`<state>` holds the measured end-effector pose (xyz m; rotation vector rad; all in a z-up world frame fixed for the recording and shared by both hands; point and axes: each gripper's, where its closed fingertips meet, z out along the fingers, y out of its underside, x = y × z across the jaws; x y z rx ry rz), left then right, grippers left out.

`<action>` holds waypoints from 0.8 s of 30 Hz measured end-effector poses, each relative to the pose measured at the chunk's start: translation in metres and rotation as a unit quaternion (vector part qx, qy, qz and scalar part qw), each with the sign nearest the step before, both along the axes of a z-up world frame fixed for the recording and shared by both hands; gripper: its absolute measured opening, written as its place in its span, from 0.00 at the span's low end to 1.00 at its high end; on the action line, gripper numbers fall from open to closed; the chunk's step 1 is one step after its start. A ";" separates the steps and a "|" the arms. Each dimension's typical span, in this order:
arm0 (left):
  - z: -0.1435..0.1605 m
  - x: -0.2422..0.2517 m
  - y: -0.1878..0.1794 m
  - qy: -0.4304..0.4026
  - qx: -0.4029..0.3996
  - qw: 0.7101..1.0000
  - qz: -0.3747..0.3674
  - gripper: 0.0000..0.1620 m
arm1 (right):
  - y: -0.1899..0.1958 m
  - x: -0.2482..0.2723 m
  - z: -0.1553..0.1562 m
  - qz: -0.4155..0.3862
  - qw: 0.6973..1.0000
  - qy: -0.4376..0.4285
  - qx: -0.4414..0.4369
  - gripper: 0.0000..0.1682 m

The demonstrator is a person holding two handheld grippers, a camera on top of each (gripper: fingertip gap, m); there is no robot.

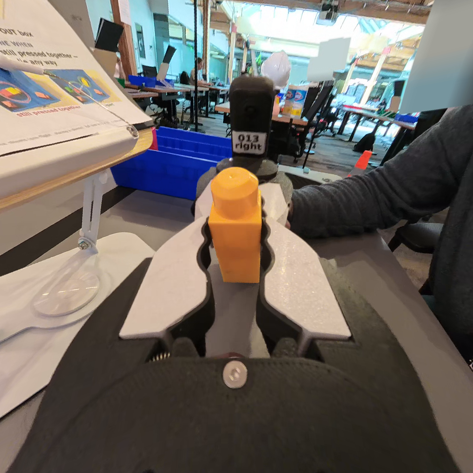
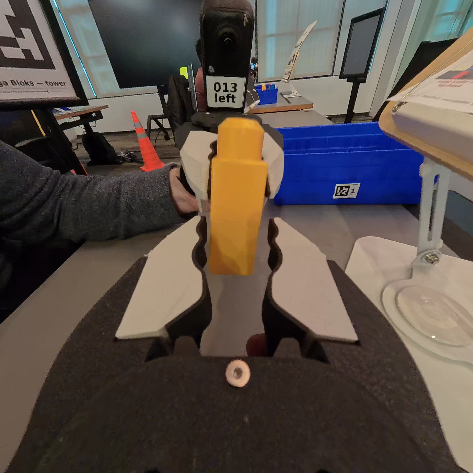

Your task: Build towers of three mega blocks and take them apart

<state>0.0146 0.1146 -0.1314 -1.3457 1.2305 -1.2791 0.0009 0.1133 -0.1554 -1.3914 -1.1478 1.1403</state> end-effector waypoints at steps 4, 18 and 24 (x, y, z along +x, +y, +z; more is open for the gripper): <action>-0.005 0.007 -0.005 0.020 0.007 1.000 -0.005 0.22 | -0.003 -0.001 0.000 0.003 0.999 -0.024 0.020 0.25; 0.009 -0.019 0.007 0.026 0.034 0.998 0.043 0.24 | -0.002 -0.007 -0.014 -0.007 1.000 -0.017 0.012 0.22; 0.024 -0.146 0.092 0.187 0.121 0.934 0.279 0.25 | 0.003 -0.005 -0.025 -0.011 1.000 -0.021 -0.001 0.22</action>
